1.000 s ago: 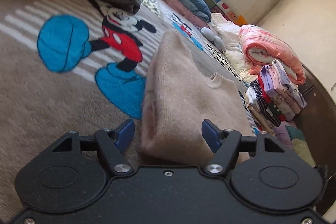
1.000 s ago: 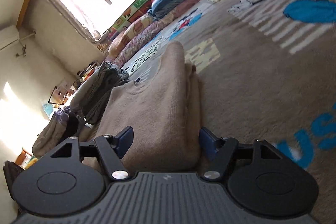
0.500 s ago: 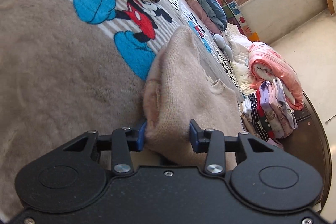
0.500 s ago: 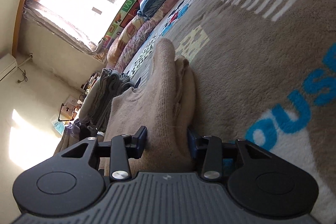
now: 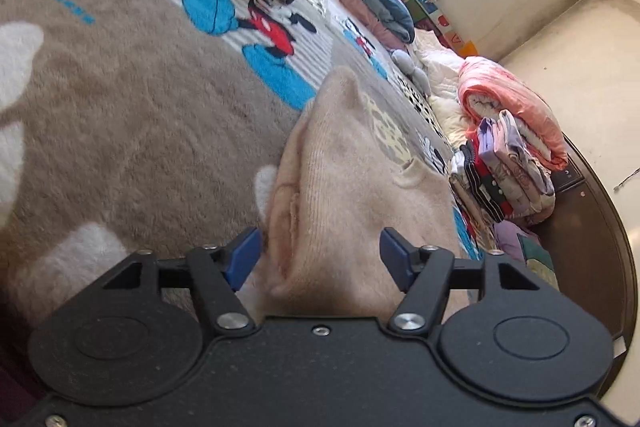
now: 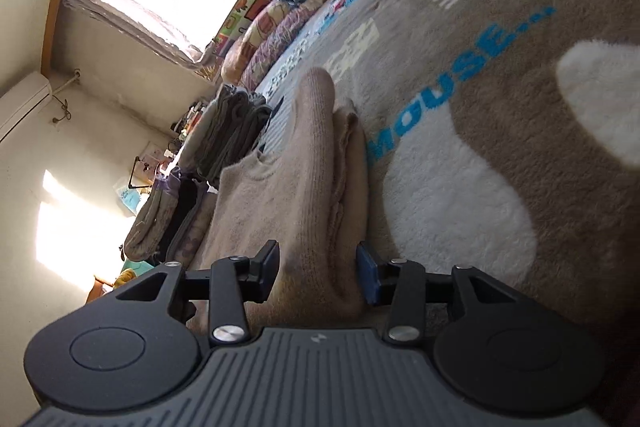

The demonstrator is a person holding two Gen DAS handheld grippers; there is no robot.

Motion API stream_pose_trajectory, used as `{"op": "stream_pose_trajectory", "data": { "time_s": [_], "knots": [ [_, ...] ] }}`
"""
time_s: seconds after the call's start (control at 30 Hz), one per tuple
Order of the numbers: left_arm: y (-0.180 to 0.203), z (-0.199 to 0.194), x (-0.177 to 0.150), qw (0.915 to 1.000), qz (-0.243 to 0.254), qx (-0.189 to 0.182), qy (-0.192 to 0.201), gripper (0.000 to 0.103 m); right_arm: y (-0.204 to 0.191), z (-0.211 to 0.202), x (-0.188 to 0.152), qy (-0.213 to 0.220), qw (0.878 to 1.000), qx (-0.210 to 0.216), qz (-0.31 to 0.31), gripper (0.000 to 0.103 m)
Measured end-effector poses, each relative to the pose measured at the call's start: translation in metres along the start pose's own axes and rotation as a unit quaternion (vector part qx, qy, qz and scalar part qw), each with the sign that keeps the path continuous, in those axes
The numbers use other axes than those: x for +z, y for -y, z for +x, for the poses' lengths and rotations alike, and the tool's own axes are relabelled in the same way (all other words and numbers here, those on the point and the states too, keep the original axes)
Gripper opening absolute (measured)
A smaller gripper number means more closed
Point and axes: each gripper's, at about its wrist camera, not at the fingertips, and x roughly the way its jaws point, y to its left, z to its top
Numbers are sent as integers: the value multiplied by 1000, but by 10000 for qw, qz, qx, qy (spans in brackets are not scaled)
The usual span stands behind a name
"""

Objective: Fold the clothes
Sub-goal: 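Pinch the folded sweater's edge with the left gripper while the right gripper pinches it too, then lift the folded sweater off the bed with both grippers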

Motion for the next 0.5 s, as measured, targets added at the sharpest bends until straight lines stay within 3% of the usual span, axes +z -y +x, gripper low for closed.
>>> {"op": "stream_pose_trajectory", "data": {
  "time_s": [0.07, 0.27, 0.5],
  "knots": [
    [0, 7, 4, 9997, 181, 122, 60, 68, -5, 2, 7, 133, 9996, -4, -231, 75],
    [-6, 47, 23, 9998, 128, -39, -178, 68, 3, 45, 14, -133, 9991, -207, -353, 76],
    [-8, 86, 37, 9990, -73, -285, -351, 67, -3, 77, 18, -201, 9982, 34, -573, 84]
  ]
}}
